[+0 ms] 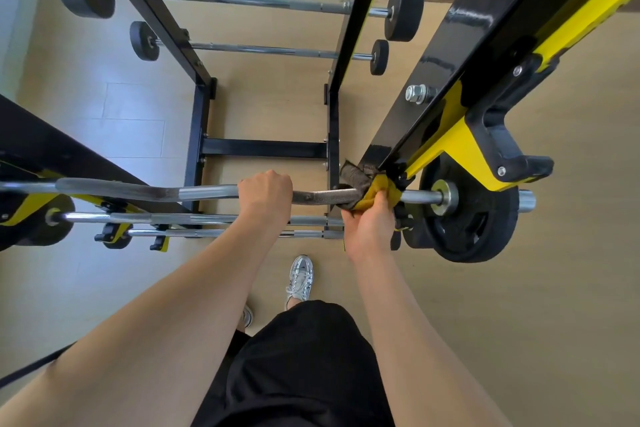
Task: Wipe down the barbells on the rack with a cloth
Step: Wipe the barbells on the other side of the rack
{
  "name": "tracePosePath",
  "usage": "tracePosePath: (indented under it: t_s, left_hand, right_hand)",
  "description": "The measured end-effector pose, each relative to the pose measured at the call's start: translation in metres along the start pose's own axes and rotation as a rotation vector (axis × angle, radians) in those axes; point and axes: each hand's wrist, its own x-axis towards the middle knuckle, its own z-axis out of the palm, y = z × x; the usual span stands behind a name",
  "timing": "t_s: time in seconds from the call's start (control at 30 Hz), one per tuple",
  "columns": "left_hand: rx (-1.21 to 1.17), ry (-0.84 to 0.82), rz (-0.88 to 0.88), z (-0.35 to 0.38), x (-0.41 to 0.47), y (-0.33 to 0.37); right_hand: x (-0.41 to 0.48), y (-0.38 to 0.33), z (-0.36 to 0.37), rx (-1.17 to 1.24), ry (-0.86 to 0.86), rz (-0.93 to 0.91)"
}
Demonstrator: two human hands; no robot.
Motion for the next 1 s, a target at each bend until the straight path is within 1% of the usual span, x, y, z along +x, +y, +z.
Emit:
tracePosePath:
  t_s: [0.03, 0.07, 0.13, 0.17, 0.2, 0.27, 0.3, 0.33, 0.4, 0.43, 0.47, 0.53, 0.6, 0.63, 0.67, 0.7, 0.73, 0.77, 0.8, 0.83, 0.87, 0.9, 0.93, 1.0]
  left_hand:
    - [0.002, 0.006, 0.001, 0.001, 0.000, -0.001]
    - [0.004, 0.013, 0.003, 0.002, 0.000, -0.001]
    - [0.007, 0.014, 0.006, 0.004, -0.001, -0.001]
    - [0.006, 0.012, 0.007, 0.005, -0.001, -0.001]
    - [0.004, 0.010, 0.008, 0.005, -0.001, 0.000]
    - [0.007, 0.009, 0.012, 0.005, -0.001, 0.002]
    - [0.011, 0.007, 0.016, 0.004, -0.001, 0.002]
    - [0.013, 0.004, 0.019, 0.004, 0.000, 0.002]
    - [0.015, 0.003, 0.026, 0.003, 0.000, 0.000]
    - [0.013, 0.006, 0.029, 0.002, 0.000, 0.000]
    - [0.014, 0.011, 0.028, 0.002, -0.001, -0.001]
    - [0.024, 0.009, 0.023, 0.001, -0.001, -0.002]
    - [0.021, 0.004, 0.024, 0.002, -0.001, -0.002]
    - [0.015, 0.006, 0.026, 0.002, -0.001, -0.002]
    - [0.010, 0.007, 0.028, 0.002, -0.001, -0.002]
    - [0.013, 0.009, 0.027, 0.002, -0.001, -0.002]
    - [0.018, 0.010, 0.023, 0.001, -0.002, -0.003]
    - [0.020, 0.012, 0.019, 0.000, -0.001, -0.004]
    - [0.020, 0.016, 0.018, 0.000, -0.002, -0.005]
    - [0.024, 0.021, 0.018, 0.000, -0.001, -0.007]
    - [0.030, 0.025, 0.019, -0.001, -0.001, -0.008]
    - [0.038, 0.026, 0.020, -0.001, -0.001, -0.009]
    - [0.043, 0.024, 0.024, -0.002, -0.001, -0.010]
    - [0.042, 0.014, 0.033, -0.002, -0.001, -0.009]
  right_hand:
    - [0.007, -0.001, 0.002, -0.075, 0.036, -0.036]
    - [0.010, -0.004, 0.005, -0.055, 0.061, -0.021]
    - [0.007, -0.006, 0.012, 0.121, 0.058, 0.085]
    - [0.006, -0.004, 0.018, 0.174, 0.069, 0.091]
    - [0.004, -0.001, 0.025, 0.170, 0.083, 0.075]
    - [0.006, 0.015, 0.033, 0.087, 0.097, 0.037]
    - [0.007, 0.024, 0.034, 0.041, 0.085, 0.034]
    - [0.010, 0.030, 0.032, -0.004, 0.032, 0.048]
    - [0.004, 0.025, 0.023, -0.069, -0.080, 0.135]
    - [0.002, 0.017, 0.017, -0.057, -0.104, 0.160]
    - [0.004, 0.009, 0.009, -0.008, -0.086, 0.142]
    - [0.000, -0.005, 0.002, 0.103, 0.013, 0.084]
    - [-0.010, -0.001, 0.012, 0.103, 0.105, 0.066]
    - [-0.017, 0.009, 0.022, 0.120, 0.103, 0.098]
    - [-0.026, 0.020, 0.035, 0.180, 0.065, 0.159]
    - [-0.035, 0.032, 0.045, 0.159, -0.022, 0.214]
    - [-0.043, 0.042, 0.054, 0.108, -0.149, 0.252]
    - [-0.047, 0.048, 0.058, -0.014, -0.272, 0.272]
    - [-0.049, 0.048, 0.057, -0.184, -0.368, 0.230]
    - [-0.048, 0.045, 0.055, -0.366, -0.383, 0.111]
    - [-0.044, 0.038, 0.048, -0.519, -0.346, -0.054]
    - [-0.040, 0.026, 0.041, -0.636, -0.251, -0.248]
    - [-0.035, 0.012, 0.032, -0.701, -0.153, -0.455]
    - [-0.019, -0.009, 0.013, -0.867, 0.069, -0.903]
